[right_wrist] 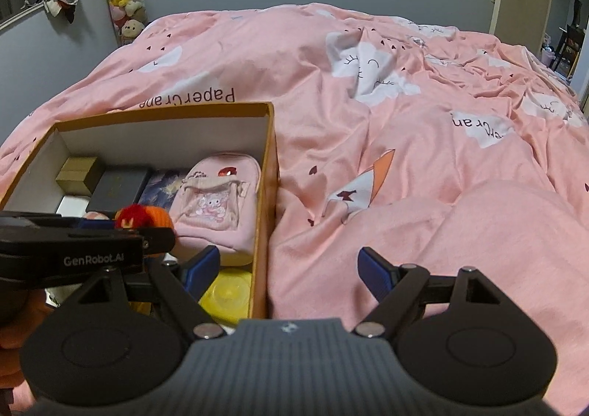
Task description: Organize objects
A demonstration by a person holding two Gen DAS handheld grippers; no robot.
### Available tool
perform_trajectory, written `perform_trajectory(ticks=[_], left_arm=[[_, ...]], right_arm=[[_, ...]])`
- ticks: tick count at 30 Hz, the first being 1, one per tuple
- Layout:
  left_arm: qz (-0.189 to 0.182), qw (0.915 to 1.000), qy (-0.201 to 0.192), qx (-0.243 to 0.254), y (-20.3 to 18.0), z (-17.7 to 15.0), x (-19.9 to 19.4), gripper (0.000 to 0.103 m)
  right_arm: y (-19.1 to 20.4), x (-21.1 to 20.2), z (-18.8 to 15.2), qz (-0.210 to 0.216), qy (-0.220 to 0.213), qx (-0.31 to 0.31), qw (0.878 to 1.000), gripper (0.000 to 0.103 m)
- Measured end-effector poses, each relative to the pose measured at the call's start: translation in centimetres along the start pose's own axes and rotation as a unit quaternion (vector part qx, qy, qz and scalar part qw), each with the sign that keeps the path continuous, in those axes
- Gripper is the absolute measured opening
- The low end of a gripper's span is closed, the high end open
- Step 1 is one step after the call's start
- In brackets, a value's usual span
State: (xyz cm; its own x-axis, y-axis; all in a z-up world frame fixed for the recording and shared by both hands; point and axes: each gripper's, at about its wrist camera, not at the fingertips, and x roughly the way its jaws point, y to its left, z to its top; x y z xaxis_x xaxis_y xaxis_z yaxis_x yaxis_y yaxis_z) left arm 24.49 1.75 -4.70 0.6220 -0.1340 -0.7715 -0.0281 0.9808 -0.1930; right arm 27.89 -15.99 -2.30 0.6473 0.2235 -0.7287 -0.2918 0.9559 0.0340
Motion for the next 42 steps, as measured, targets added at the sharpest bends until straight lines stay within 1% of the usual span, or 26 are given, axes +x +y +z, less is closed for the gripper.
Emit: perform_trajectory(ticks=[3, 4, 8, 10, 16, 19, 23, 26, 32, 35, 39, 42], left_arm=[[0.008, 0.9999, -0.007, 0.0, 0.0, 0.1, -0.2, 0.07], [0.006, 0.9999, -0.009, -0.001, 0.1, 0.1, -0.3, 0.071], [-0.001, 0.9996, -0.021, -0.021, 0.4, 0.2, -1.2, 0.071], [0.0, 0.9991, -0.035, -0.025, 0.5, 0.2, -2.1, 0.071], [0.029, 0.9953, -0.092, -0.013, -0.2, 0.3, -6.4, 0.069], [0.061, 0.9899, -0.128, 0.011, -1.0, 0.3, -8.9, 0.069], [0.094, 0.9784, -0.181, 0.033, -1.9, -0.2, -12.7, 0.069], [0.118, 0.9688, -0.213, 0.046, -2.3, -1.4, -15.4, 0.069], [0.147, 0.9577, -0.24, 0.061, -2.3, -3.6, -19.6, 0.069], [0.158, 0.9542, -0.246, 0.063, -2.4, -4.6, -21.3, 0.071], [0.148, 0.9578, -0.244, 0.037, -1.7, -5.8, -22.8, 0.076], [0.153, 0.96, -0.233, 0.024, -1.1, -7.1, -22.8, 0.081]], right_arm=[[0.0, -0.1, -0.1, -0.002, 0.0, -0.001, 1.0, 0.083], [0.0, -0.1, -0.1, -0.002, 0.0, 0.0, 1.0, 0.083], [-0.1, -0.5, 0.0, -0.004, -0.003, 0.002, 1.0, 0.084], [-0.2, -0.8, 0.0, -0.002, -0.006, 0.006, 1.0, 0.084], [-0.2, -3.1, 0.2, 0.009, -0.031, 0.018, 0.999, 0.085], [-0.1, -4.8, 0.2, 0.017, -0.053, 0.03, 0.998, 0.086], [0.2, -7.7, 0.1, 0.032, -0.089, 0.042, 0.995, 0.088], [0.8, -10.0, -0.1, 0.042, -0.114, 0.04, 0.992, 0.089], [2.6, -14.3, -0.8, 0.065, -0.16, 0.026, 0.985, 0.091], [3.5, -16.5, -1.5, 0.076, -0.179, 0.019, 0.981, 0.092], [4.9, -18.5, -3.3, 0.094, -0.187, 0.003, 0.978, 0.096], [6.1, -19.3, -4.9, 0.097, -0.189, -0.013, 0.977, 0.098]])
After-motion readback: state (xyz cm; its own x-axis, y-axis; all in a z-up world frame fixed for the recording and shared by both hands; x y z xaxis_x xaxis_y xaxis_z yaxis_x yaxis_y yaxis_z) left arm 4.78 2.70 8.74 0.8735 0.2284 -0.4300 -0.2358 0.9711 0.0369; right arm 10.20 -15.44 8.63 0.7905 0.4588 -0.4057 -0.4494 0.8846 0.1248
